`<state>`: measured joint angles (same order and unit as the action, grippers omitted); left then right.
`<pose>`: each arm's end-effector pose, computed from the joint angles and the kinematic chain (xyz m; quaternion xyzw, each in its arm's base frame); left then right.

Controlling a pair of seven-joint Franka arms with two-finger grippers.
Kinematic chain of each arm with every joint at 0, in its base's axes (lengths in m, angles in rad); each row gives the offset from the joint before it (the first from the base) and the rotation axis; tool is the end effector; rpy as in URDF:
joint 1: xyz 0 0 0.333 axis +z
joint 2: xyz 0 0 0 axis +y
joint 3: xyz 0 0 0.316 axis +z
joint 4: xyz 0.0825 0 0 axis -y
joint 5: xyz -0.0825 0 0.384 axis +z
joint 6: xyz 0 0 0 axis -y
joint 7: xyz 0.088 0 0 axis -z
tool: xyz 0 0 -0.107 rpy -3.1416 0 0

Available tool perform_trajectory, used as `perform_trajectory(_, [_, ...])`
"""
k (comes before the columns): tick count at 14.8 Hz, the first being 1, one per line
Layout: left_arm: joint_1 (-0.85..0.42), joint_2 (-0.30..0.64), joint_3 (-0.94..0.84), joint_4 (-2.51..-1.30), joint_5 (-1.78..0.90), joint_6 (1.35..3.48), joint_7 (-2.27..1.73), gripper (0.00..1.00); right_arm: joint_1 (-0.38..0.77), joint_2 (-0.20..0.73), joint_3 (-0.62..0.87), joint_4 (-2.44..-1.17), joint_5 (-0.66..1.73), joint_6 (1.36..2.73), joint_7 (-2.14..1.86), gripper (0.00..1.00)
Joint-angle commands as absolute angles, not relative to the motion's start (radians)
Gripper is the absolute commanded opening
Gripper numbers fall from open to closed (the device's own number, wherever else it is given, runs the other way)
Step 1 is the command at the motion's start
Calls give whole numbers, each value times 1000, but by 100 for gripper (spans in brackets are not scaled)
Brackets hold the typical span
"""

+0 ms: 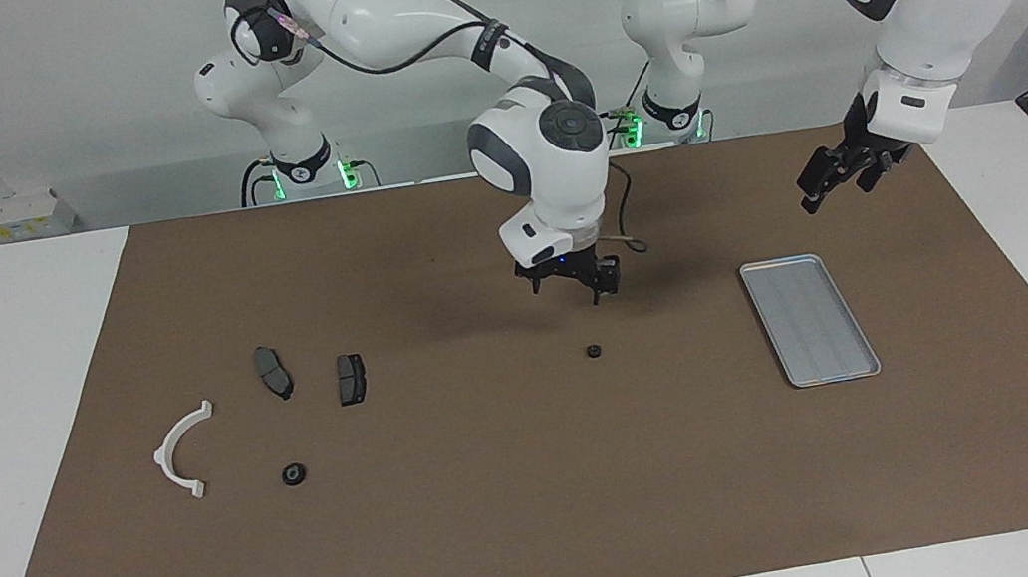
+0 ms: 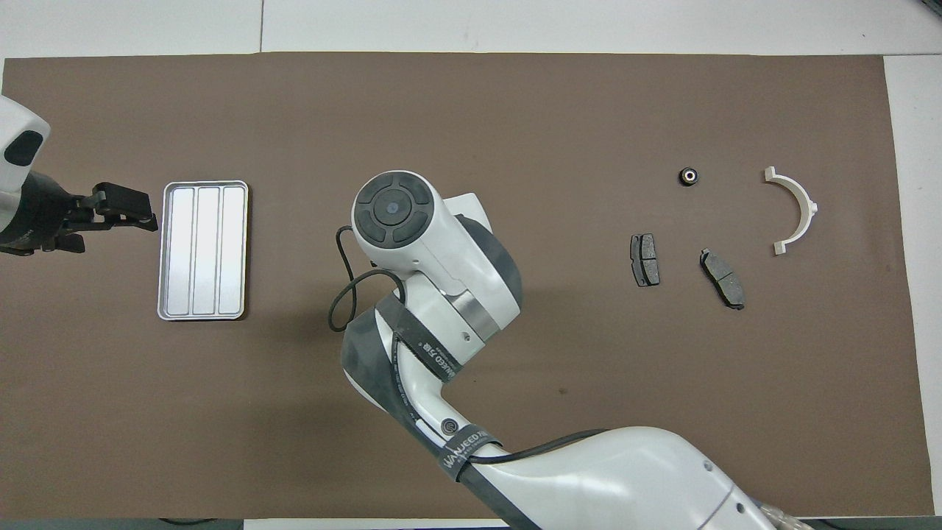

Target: Place bearing gear from tray to pile

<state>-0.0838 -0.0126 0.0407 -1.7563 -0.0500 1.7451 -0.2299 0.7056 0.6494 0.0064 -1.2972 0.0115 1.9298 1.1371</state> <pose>0.5584 -0.0285 0.5585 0.9949 0.0975 -0.0027 0.0247 0.5532 0.4770 0.3621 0.9769 -0.2136 -0.0109 0.0023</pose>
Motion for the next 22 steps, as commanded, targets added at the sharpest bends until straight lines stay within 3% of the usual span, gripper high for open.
perform_trajectory(1, [-74,-26,34,-1753,-46,1717,-212,100,701,738,2,-1213,2,1966,1160,100])
perform_trajectory(5, [-68,-26,34,-1747,-41,1697,-210,100,704,808,-2,-1164,-12,1971,1172,100])
perform_trajectory(13, [-2,-9,2,-1692,-46,1645,-160,100,715,850,-2,-1158,-34,1999,1218,100])
perform_trajectory(18, [-2,-11,-9,-1678,-44,1628,-160,100,715,850,-2,-1163,-48,2020,1220,72])
perform_trajectory(22, [-2,-9,-11,-1648,-43,1608,-158,100,713,850,-2,-1170,-46,2040,1223,61])
